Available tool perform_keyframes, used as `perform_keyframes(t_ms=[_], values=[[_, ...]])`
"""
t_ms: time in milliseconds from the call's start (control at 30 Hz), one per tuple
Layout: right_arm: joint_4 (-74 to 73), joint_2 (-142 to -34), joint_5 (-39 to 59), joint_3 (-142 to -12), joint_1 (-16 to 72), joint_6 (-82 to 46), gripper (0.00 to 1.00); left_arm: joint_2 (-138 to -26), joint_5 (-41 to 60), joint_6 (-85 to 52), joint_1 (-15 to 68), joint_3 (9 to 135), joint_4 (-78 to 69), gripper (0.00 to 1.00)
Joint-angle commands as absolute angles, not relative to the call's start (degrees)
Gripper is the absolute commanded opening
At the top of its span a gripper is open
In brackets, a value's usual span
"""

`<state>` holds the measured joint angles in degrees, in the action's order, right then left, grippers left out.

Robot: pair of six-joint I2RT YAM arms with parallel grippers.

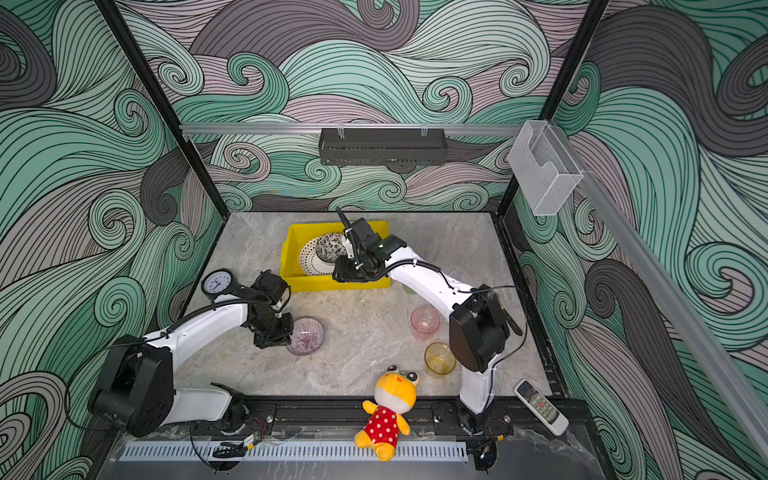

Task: Place the mixed dishes into the plastic bin
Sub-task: 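Withdraw the right gripper toward the pink striped bowl while the left grips its rim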

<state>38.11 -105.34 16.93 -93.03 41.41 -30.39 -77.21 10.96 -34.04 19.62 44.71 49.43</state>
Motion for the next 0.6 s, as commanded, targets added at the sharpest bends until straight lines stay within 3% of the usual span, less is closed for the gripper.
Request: perform_keyframes(t_ms=[0,567], values=[[39.24,-103.66,17.31,-92.37,42.09,-29.62,0.49,-75.43,9.67,-33.75,19.99,46.90,51.71,0.00],[41.18,-103.78,15.35,-93.08,45.82,-26.52,0.54,-71.38,8.61,-32.96,20.04,52.67,55.81,0.00]])
